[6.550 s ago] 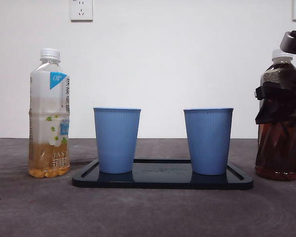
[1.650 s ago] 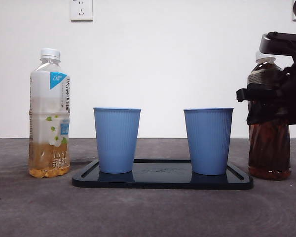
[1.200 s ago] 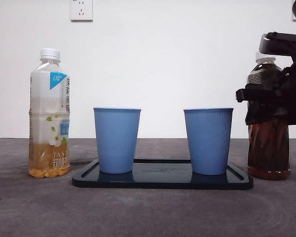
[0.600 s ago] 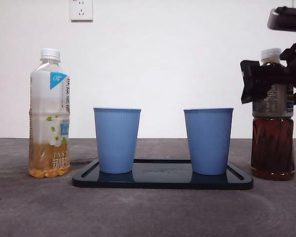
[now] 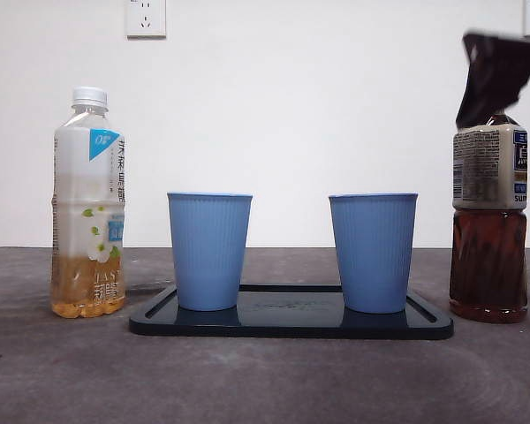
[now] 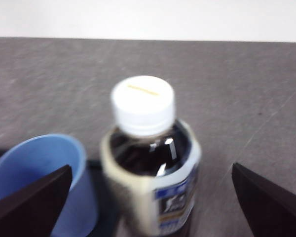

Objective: Pour the drink into the cup

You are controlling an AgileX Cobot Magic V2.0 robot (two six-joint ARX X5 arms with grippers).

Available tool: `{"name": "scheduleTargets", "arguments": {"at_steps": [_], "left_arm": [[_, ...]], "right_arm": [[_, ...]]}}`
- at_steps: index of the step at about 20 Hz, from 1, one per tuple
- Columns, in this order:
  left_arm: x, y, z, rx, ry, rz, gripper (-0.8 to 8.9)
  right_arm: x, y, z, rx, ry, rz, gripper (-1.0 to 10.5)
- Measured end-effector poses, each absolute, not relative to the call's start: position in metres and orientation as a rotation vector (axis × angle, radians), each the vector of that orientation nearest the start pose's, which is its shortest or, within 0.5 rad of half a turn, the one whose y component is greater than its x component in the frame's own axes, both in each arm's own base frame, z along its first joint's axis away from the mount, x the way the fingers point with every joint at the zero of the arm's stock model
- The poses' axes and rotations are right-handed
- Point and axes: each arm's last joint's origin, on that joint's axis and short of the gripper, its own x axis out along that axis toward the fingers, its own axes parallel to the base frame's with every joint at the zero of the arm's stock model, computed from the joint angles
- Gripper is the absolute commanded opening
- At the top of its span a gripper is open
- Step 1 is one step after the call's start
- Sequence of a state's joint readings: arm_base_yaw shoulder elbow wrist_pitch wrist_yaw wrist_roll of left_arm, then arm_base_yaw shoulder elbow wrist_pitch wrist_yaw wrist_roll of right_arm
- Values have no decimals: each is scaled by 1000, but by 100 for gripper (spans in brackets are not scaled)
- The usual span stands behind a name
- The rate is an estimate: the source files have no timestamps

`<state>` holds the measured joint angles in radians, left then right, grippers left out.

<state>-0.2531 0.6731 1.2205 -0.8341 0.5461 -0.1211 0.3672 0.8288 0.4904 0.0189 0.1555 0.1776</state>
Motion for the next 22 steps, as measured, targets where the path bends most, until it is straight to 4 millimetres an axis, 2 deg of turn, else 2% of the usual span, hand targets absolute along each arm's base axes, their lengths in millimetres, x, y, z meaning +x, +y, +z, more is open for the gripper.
{"name": "scheduleTargets", "arguments": {"at_steps": [6, 9, 14, 18, 20, 22], "left_arm": [[78, -33, 418, -110, 342, -678, 561], [85, -34, 408, -84, 365, -641, 561], [111, -40, 363, -78, 438, -619, 559], [141, -44, 295, -82, 472, -471, 560], [151, -45, 276, -100, 436, -444, 560], [159, -47, 265, -115, 410, -437, 560]], "right_arm": [[140, 57, 291, 89, 396, 252, 518], [120, 51, 311, 78, 436, 272, 518], [89, 39, 336, 85, 451, 308, 518], [55, 24, 354, 128, 442, 329, 518], [46, 20, 357, 134, 453, 331, 517], [43, 19, 359, 134, 458, 331, 517]]}}
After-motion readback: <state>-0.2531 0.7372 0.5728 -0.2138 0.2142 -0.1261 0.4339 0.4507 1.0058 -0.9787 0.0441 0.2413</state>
